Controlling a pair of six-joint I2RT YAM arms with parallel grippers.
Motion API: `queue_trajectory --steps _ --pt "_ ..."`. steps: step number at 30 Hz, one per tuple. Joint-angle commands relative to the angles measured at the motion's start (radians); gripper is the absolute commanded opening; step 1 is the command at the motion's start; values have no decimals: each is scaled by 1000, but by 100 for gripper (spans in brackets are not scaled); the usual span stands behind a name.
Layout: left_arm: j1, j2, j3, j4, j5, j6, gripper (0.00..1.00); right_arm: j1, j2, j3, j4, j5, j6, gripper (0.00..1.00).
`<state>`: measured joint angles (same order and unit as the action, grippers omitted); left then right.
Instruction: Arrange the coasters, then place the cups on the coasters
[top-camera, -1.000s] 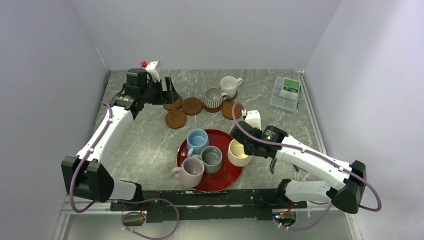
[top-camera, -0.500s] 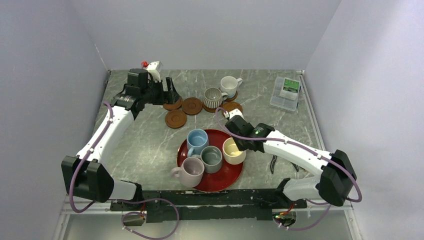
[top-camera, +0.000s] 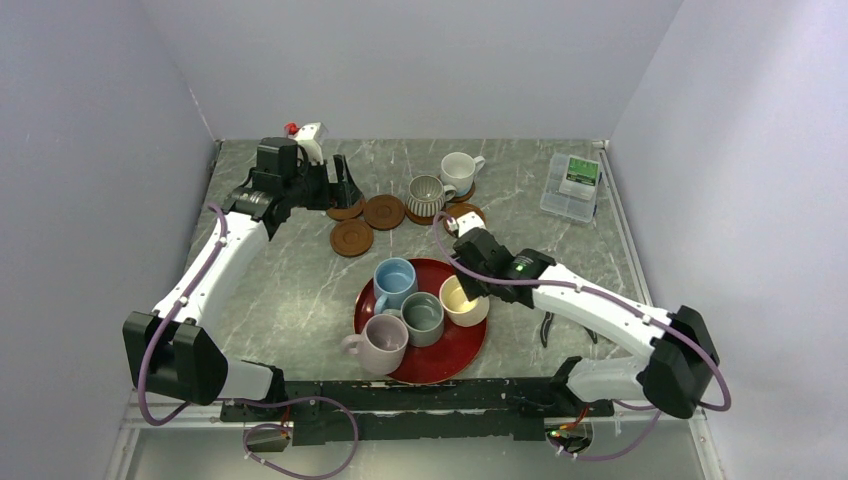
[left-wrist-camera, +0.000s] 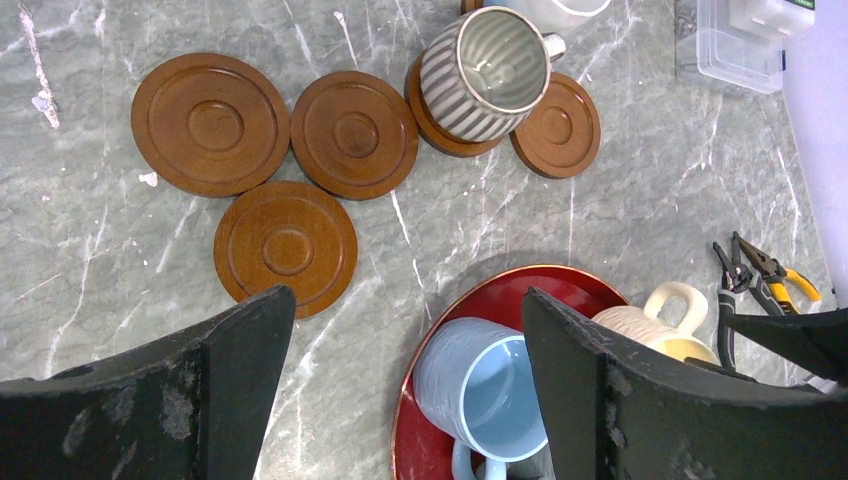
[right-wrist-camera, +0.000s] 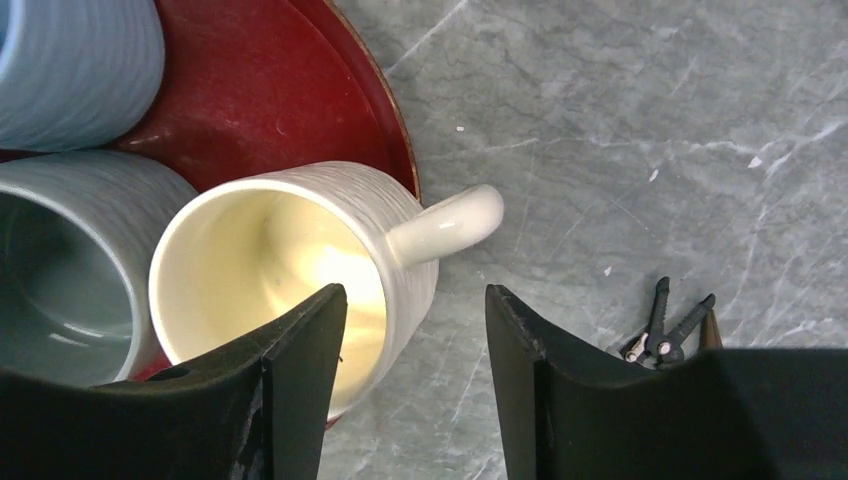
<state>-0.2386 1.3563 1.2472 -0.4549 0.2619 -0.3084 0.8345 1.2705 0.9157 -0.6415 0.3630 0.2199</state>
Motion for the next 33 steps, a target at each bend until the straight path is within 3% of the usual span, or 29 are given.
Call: queue_trajectory --steps 1,8,14,22,27,33 --pt "-8 -31 15 25 -7 8 90 -2 -98 23 -25 42 77 58" --pt "-11 -35 15 27 -5 6 90 19 -100 106 -282 157 486 58" --pt "-14 -33 15 26 5 0 90 93 -53 122 -356 204 715 57" --pt "-20 -32 18 25 5 0 90 101 52 134 -325 206 716 54" --pt "-25 -28 19 22 1 5 90 101 106 132 -288 218 720 38" --pt "-29 -21 19 20 -7 9 90 101 187 163 -315 252 751 30"
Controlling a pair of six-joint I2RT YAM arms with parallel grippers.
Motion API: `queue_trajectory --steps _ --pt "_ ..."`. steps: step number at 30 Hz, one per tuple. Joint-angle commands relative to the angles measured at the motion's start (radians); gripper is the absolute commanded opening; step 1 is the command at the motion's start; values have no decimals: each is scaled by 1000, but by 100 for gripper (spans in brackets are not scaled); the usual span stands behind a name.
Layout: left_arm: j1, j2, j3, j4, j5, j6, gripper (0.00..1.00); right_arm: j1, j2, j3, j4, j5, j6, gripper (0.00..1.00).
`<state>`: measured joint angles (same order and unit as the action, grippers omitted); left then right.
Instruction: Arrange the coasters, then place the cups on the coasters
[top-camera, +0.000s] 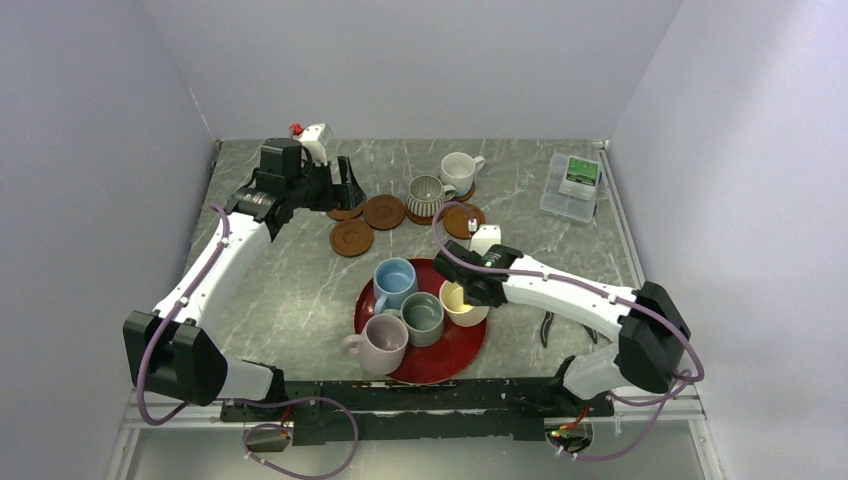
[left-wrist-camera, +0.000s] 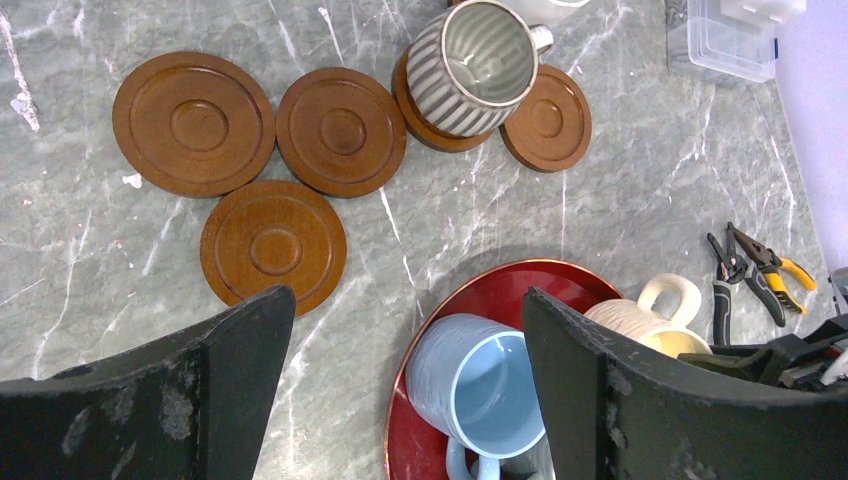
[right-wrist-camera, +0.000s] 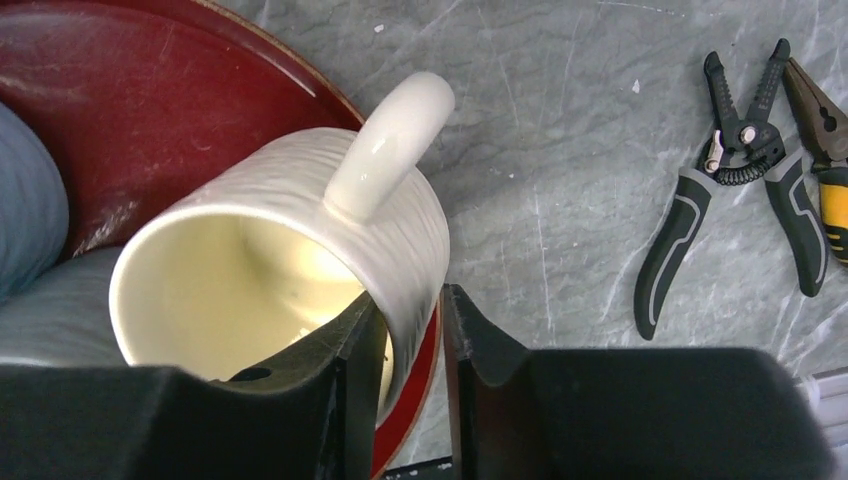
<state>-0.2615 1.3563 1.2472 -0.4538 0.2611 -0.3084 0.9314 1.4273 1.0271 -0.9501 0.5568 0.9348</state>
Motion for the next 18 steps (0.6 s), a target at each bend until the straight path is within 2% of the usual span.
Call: queue_trajectory --steps 1,6,14,18 --pt "-7 -19 20 17 -5 8 90 3 45 56 -9 62 38 25" --pt "-8 -17 19 16 -16 8 90 4 58 98 -55 79 54 0" --pt "-10 -25 20 12 -27 10 90 1 -65 171 -157 151 54 0" --pt "-10 -23 22 10 -23 9 90 -45 -116 219 -186 179 -13 0"
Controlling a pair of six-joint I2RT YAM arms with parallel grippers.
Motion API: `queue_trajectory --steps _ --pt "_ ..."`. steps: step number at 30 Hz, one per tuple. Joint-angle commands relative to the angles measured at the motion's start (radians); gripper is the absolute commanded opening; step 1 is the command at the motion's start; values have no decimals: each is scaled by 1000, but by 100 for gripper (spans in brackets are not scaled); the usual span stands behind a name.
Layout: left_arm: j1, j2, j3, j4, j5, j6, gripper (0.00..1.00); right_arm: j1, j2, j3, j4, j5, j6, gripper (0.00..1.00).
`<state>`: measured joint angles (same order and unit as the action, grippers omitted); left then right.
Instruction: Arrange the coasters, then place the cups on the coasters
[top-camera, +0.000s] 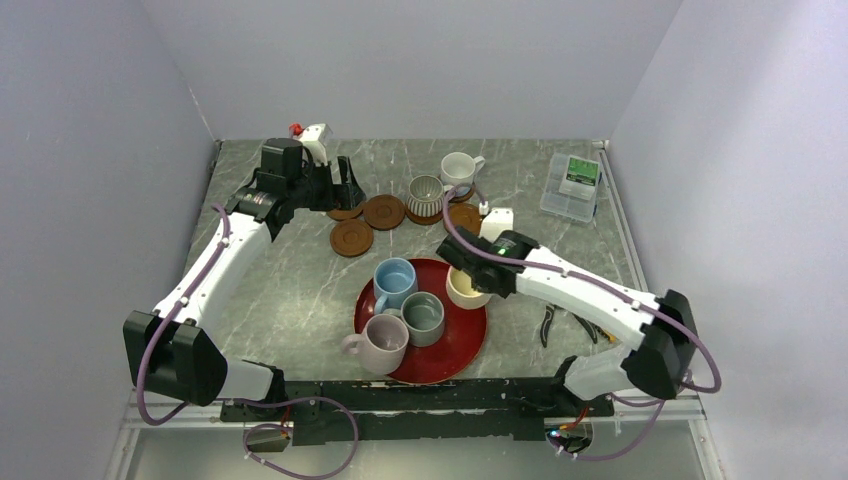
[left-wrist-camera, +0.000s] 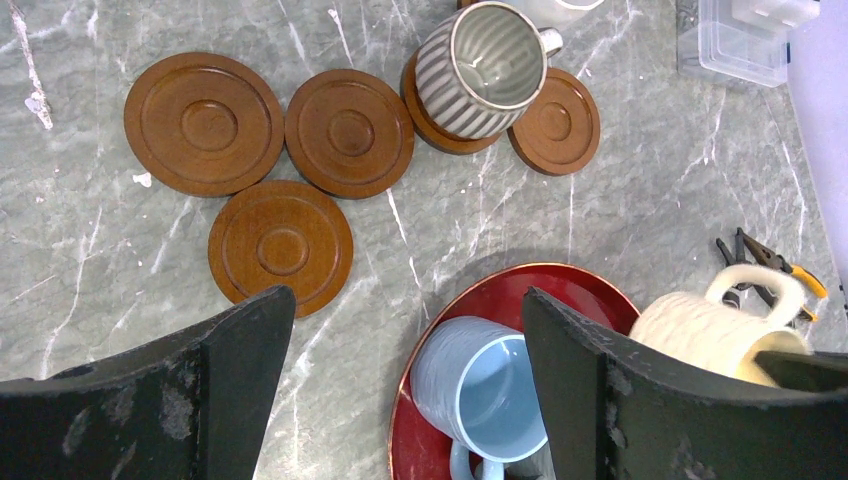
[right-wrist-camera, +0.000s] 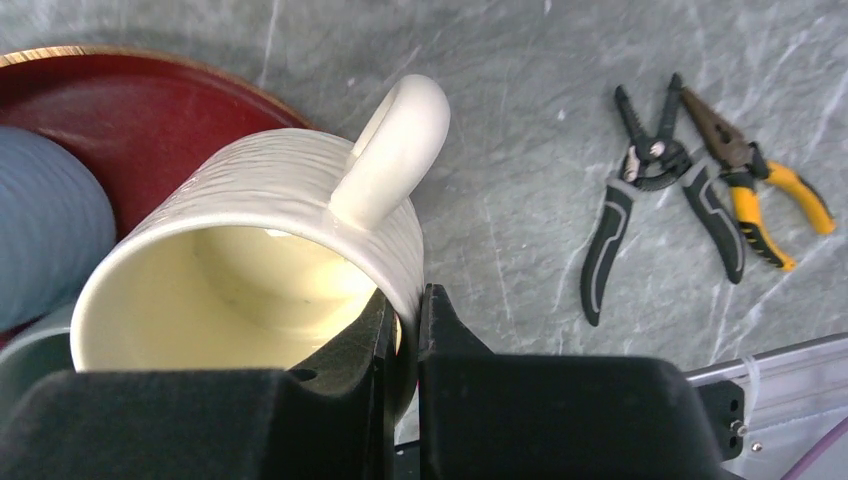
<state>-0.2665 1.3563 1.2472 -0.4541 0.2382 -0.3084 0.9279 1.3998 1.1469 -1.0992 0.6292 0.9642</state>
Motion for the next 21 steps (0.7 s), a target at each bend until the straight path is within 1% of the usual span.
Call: queue_trajectory --steps 1,4,7,10,12,14,21 --pt "-5 -22 24 7 -2 9 90 -64 -96 105 -12 103 -80 0" --pt "-5 -26 30 1 -8 13 90 -148 -103 119 88 61 -231 0" --pt "-4 -33 33 -5 -4 11 90 -229 -77 142 192 2 -360 0" --pt "-5 -37 37 -7 -7 14 90 -322 -26 175 301 -96 -462 0" --pt "-5 -41 35 -8 -11 15 90 -380 25 209 348 -160 -508 0" --pt "-5 -44 33 -5 -15 17 90 -413 86 253 377 -206 -542 0" --pt "-5 -37 41 -11 -11 16 90 -471 295 375 479 -262 -611 0"
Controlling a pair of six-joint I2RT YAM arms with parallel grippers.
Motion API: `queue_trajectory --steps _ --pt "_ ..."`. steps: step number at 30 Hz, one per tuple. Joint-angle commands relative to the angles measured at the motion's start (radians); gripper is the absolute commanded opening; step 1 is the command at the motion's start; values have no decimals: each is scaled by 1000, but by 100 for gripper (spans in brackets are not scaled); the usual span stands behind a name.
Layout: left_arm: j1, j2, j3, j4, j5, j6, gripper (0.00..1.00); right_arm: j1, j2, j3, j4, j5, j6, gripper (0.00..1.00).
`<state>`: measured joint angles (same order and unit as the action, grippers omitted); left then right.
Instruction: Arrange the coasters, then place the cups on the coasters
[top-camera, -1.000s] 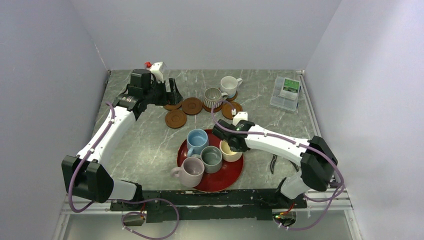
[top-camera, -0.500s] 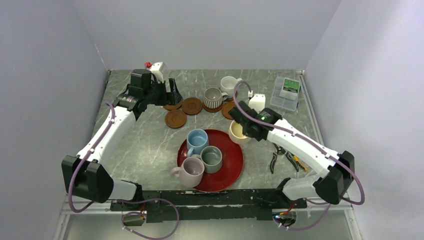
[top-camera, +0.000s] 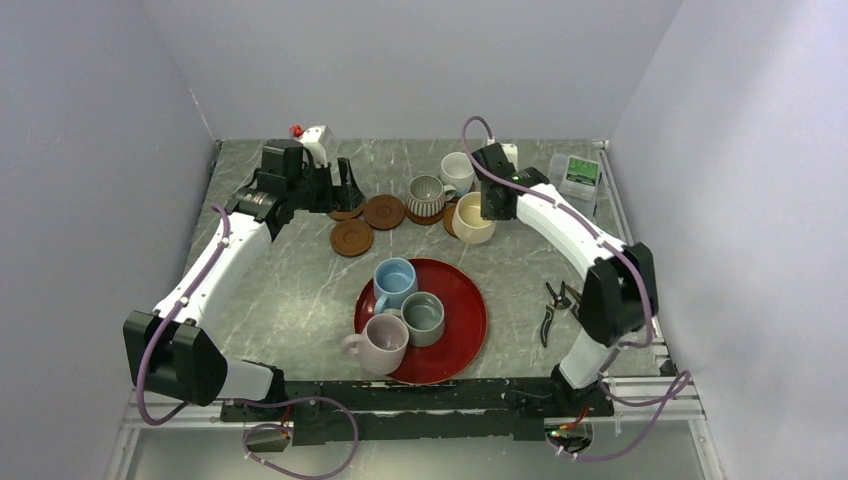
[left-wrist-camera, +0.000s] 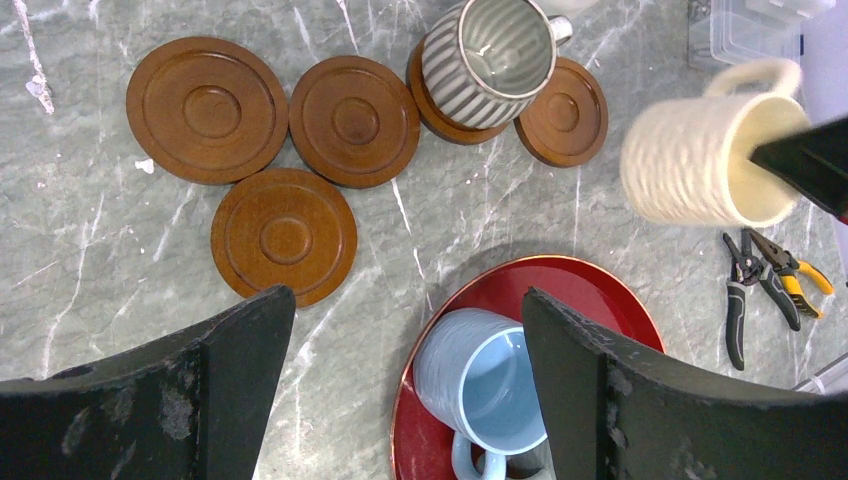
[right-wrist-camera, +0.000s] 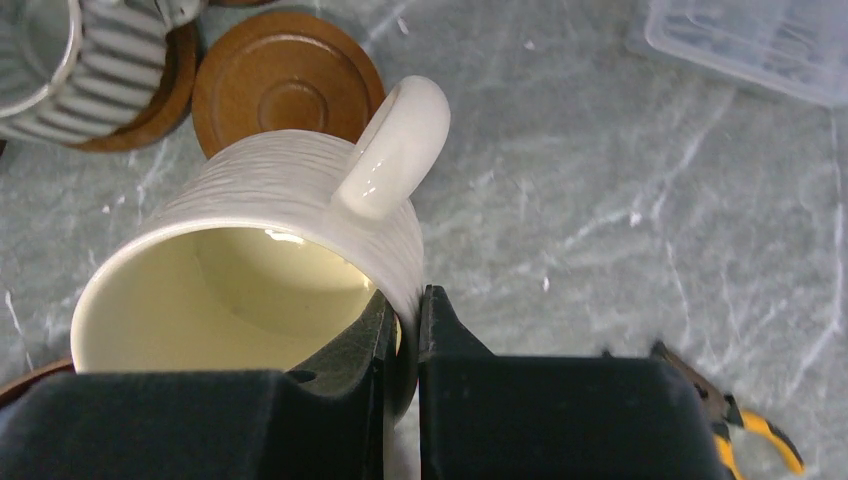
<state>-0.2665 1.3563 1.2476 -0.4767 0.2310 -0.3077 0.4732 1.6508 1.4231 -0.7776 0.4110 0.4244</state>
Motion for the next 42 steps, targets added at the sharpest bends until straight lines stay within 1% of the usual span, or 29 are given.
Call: queue_trajectory --steps 1,8,15,20,32,42 --pt "-5 -35 42 10 -2 16 90 -20 71 117 162 -41 -79 0" --pt "-5 -25 45 5 4 15 90 -65 196 197 163 -61 -96 0" --pt "-5 -15 57 -10 12 15 90 -92 244 211 179 -82 -102 0" --pt "-5 -10 56 -9 15 13 90 -100 287 259 174 -97 -105 0" --pt "-5 -4 57 -9 14 16 90 -100 360 353 120 -107 -109 0" --pt "-5 -3 56 -10 14 15 90 -100 395 379 89 -106 -101 0"
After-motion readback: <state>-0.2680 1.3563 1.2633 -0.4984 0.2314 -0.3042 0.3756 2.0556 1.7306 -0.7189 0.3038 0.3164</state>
